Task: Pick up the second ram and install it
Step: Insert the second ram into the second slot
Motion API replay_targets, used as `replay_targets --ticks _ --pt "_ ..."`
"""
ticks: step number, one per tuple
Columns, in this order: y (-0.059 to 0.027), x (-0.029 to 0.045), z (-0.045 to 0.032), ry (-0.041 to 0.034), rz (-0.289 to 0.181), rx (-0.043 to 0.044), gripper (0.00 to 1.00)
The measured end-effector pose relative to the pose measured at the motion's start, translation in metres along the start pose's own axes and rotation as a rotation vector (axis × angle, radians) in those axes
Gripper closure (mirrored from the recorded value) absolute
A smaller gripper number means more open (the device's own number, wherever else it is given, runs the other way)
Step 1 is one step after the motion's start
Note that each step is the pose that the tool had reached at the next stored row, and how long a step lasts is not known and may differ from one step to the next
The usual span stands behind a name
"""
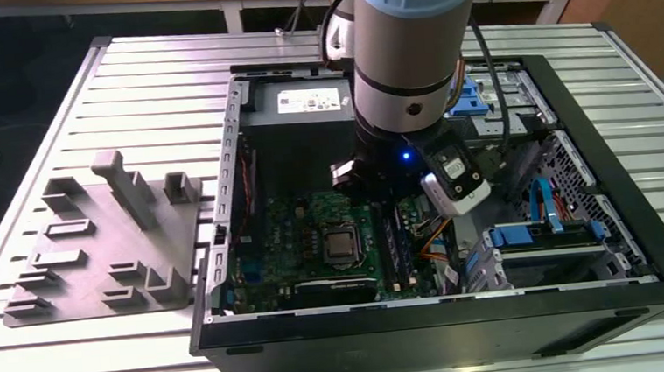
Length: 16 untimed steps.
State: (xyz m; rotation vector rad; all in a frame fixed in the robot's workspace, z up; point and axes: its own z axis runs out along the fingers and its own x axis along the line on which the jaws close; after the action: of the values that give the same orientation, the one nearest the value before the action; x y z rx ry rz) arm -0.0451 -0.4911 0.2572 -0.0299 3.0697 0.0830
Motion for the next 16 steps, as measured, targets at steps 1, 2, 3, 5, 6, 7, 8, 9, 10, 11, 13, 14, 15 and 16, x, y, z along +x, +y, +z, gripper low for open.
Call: replay_targets --ticks 1,2,3,5,6,7,8,9,10,11,13,14,15,16 --pt "0.0 0.0 0.0 0.0001 0.0 0.0002 0.92" --pt "0.0 0.0 0.0 0.0001 0.0 0.0002 0.92" --pt "0.0 0.0 0.0002 0.0 0.0 0.0 0.92" --pt "0.0 0.0 0.0003 -0.0001 0.0 -0.0001 0.92" --pt "0.0 0.0 0.0003 0.0 0.0 -0.0002 0.92" --pt "0.0 0.0 0.0005 -0.0001 0.0 -0.0002 0.92" --pt "0.0 0.0001 0.0014 -0.0003 0.0 -0.0007 0.92" --pt "-0.0001 -0.0003 0.0024 -0.0001 0.0 -0.0001 0.92" --pt "-0.0002 -0.0005 0.0034 0.0 0.0 0.0006 0.92" --pt "-0.0002 -0.0007 0.0044 0.0 0.0 0.0005 0.92" --pt "-0.0003 -0.0013 0.0062 0.0001 0.0 0.0006 0.92" --pt "-0.0004 -0.0016 0.0068 0.0001 0.0 0.0006 0.92" --pt "-0.0004 -0.0017 0.0076 0.0001 0.0 0.0006 0.92" --pt "-0.0005 -0.0016 0.0085 0.0002 0.0 0.0006 0.92"
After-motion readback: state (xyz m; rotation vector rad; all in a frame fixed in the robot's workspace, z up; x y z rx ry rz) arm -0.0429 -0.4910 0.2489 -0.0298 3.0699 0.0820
